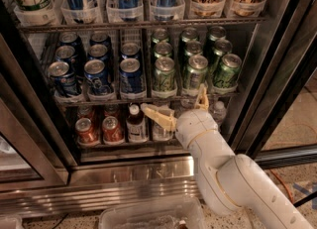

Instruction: Pick green can from middle shelf of fridge

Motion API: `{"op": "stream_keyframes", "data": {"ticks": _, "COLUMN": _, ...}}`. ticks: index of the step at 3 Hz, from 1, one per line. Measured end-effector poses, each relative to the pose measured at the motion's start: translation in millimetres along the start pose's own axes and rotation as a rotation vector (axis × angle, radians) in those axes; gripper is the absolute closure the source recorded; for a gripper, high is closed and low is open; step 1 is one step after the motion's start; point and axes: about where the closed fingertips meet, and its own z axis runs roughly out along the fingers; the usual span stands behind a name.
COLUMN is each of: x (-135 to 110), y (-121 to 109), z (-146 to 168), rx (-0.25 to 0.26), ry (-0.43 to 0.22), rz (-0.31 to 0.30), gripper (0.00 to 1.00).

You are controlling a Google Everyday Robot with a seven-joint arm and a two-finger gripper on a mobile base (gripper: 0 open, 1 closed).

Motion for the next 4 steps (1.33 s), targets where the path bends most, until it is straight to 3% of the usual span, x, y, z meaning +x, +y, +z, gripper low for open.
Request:
{"op": "stream_keyframes", "data": {"ticks": 2, "x": 0.0, "y": 0.0, "z": 0.0, "rx": 0.000, "ry": 0.000, "rz": 0.000, "gripper": 0.05}}
{"op": "stream_keyframes", "data": {"ticks": 4, "x": 0.0, "y": 0.0, "z": 0.0, "rx": 0.000, "ry": 0.000, "rz": 0.000, "gripper": 0.39}}
